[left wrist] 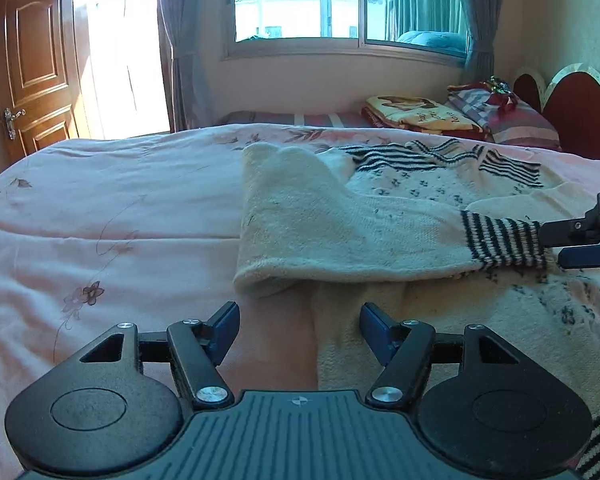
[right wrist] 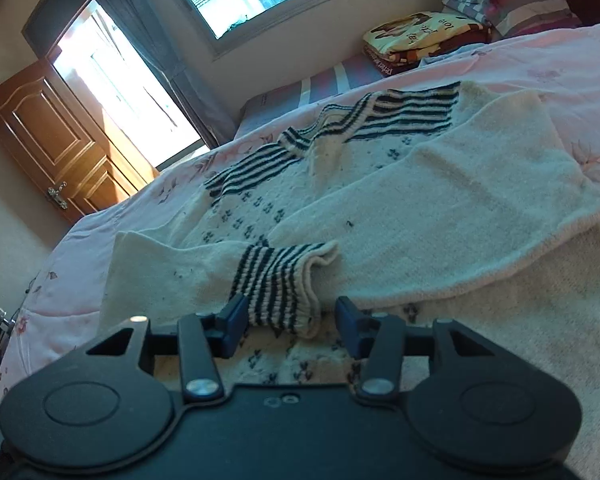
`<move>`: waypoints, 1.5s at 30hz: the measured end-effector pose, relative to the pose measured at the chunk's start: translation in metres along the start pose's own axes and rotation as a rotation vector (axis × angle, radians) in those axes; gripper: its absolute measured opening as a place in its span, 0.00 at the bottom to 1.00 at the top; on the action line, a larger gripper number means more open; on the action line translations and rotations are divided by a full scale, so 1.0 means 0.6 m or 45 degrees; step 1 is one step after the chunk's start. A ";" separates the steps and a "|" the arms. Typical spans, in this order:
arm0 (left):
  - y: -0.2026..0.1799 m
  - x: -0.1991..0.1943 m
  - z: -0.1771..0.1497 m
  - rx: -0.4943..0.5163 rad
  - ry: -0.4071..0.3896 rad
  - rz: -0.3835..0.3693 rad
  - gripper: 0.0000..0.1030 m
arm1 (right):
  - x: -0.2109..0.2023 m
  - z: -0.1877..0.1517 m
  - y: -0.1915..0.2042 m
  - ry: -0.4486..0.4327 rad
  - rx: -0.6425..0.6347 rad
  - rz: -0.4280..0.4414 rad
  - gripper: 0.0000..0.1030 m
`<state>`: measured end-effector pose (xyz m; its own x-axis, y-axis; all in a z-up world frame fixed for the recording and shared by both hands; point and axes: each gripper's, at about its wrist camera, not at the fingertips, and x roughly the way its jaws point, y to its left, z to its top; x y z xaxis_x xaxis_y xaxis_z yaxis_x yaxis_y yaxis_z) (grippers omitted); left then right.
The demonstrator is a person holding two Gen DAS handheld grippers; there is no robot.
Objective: Fold small clothes
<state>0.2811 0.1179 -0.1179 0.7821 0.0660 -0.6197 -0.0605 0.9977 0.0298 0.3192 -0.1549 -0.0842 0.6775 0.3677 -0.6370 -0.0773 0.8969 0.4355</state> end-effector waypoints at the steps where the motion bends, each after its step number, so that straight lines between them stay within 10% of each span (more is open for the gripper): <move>1: 0.002 0.008 -0.001 -0.007 0.010 -0.007 0.65 | 0.005 0.000 0.001 0.012 -0.016 0.000 0.46; 3: 0.003 0.017 -0.003 -0.019 0.019 -0.013 0.65 | 0.020 0.002 0.006 0.037 -0.068 -0.001 0.41; 5: 0.001 0.025 0.001 -0.032 0.017 -0.025 0.65 | 0.031 0.004 0.017 0.033 -0.148 0.004 0.06; 12: -0.014 0.043 0.023 -0.035 -0.014 -0.023 0.65 | -0.042 0.053 0.001 -0.218 -0.196 -0.115 0.05; 22: -0.024 0.065 0.043 -0.016 -0.049 -0.006 0.48 | -0.058 0.071 -0.087 -0.210 -0.094 -0.209 0.05; 29: -0.016 0.083 0.047 -0.036 -0.067 -0.067 0.10 | -0.037 0.061 -0.085 -0.135 -0.145 -0.221 0.06; 45: -0.012 0.064 0.039 0.066 -0.012 -0.046 0.08 | -0.020 0.037 -0.116 -0.098 -0.181 -0.275 0.06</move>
<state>0.3260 0.1135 -0.1239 0.7892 0.0297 -0.6135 0.0000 0.9988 0.0484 0.3326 -0.2271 -0.0927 0.7426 0.1488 -0.6530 -0.0231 0.9801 0.1971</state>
